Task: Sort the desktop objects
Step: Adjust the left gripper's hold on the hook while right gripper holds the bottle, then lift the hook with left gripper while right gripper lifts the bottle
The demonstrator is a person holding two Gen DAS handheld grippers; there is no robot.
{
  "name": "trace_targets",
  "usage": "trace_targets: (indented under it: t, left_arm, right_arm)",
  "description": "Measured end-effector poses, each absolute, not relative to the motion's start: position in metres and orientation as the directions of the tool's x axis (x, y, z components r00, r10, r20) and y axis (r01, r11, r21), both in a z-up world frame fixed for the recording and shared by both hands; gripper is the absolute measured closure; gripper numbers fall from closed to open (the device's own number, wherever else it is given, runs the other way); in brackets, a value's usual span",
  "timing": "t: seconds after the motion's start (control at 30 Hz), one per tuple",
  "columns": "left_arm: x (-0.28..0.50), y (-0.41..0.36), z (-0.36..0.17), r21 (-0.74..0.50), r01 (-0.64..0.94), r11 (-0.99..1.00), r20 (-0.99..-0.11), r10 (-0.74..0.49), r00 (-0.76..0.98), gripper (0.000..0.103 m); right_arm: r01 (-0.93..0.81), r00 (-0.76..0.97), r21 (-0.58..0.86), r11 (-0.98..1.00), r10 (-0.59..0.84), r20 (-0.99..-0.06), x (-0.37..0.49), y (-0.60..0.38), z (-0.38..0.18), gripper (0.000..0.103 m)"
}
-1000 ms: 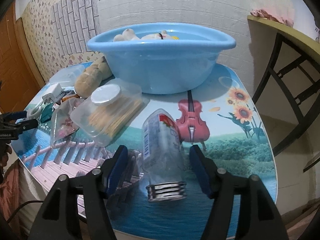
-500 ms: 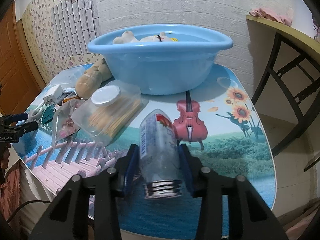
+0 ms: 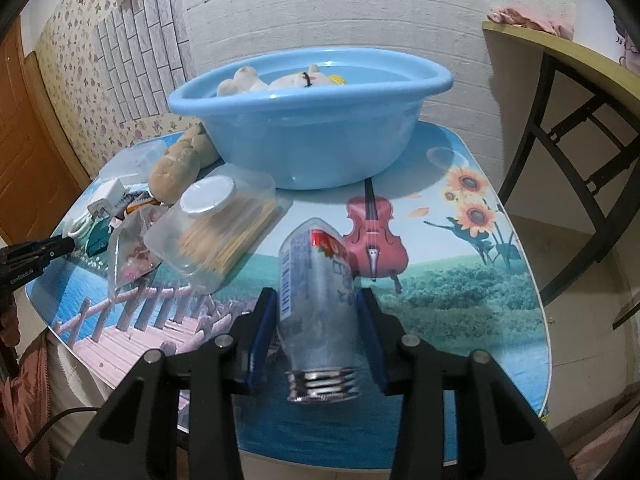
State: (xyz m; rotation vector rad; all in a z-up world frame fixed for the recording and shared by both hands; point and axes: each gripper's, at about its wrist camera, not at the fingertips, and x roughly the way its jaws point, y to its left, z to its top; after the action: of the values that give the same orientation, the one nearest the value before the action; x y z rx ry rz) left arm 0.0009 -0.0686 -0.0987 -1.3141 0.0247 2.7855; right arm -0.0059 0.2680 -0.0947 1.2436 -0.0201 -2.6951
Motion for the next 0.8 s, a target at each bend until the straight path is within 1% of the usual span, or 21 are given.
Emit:
trace_targets:
  t: [0.2, 0.43, 0.5, 0.6, 0.63, 0.67, 0.7, 0.77, 0.8]
  left_arm:
    - [0.001, -0.072, -0.099, -0.033, -0.049, -0.998, -0.768, 0.057, -0.638, 0.090]
    - [-0.002, -0.075, -0.100, -0.030, -0.043, -0.999, -0.767, 0.051, -0.640, 0.089]
    - [-0.003, -0.076, -0.100, -0.034, -0.041, -0.999, -0.768, 0.052, -0.638, 0.088]
    - [-0.006, -0.076, -0.100, -0.034, -0.046, -0.998, -0.770, 0.056, -0.636, 0.083]
    - [-0.007, -0.076, -0.100, -0.031, -0.045, -0.999, -0.771, 0.052, -0.635, 0.080]
    - [-0.008, -0.077, -0.100, -0.029, -0.039, -0.999, -0.772, 0.047, -0.634, 0.072]
    - [-0.009, -0.078, -0.100, -0.030, -0.029, -0.999, -0.772, 0.041, -0.634, 0.067]
    - [-0.013, -0.082, -0.101, -0.040, 0.008, -0.999, -0.774, 0.026, -0.632, 0.043]
    - [-0.014, -0.084, -0.101, -0.046, 0.022, -0.999, -0.774, 0.021, -0.633, 0.039]
  right_arm:
    - [0.149, -0.633, 0.088, -0.985, -0.163, -0.757, -0.006, 0.269, -0.094, 0.063]
    - [0.149, -0.630, 0.092, -0.985, -0.166, -0.759, -0.006, 0.269, -0.096, 0.063]
    - [0.148, -0.624, 0.092, -0.985, -0.165, -0.763, -0.006, 0.269, -0.097, 0.063]
    - [0.150, -0.626, 0.090, -0.985, -0.165, -0.762, -0.007, 0.268, -0.096, 0.063]
    - [0.148, -0.624, 0.091, -0.985, -0.165, -0.764, -0.007, 0.268, -0.097, 0.063]
    - [0.148, -0.622, 0.091, -0.985, -0.165, -0.766, -0.007, 0.268, -0.096, 0.063]
    - [0.147, -0.618, 0.091, -0.985, -0.163, -0.769, -0.007, 0.267, -0.096, 0.063]
    - [0.148, -0.617, 0.087, -0.985, -0.161, -0.771, -0.006, 0.266, -0.095, 0.063]
    - [0.150, -0.616, 0.089, -0.985, -0.164, -0.771, -0.006, 0.266, -0.094, 0.063]
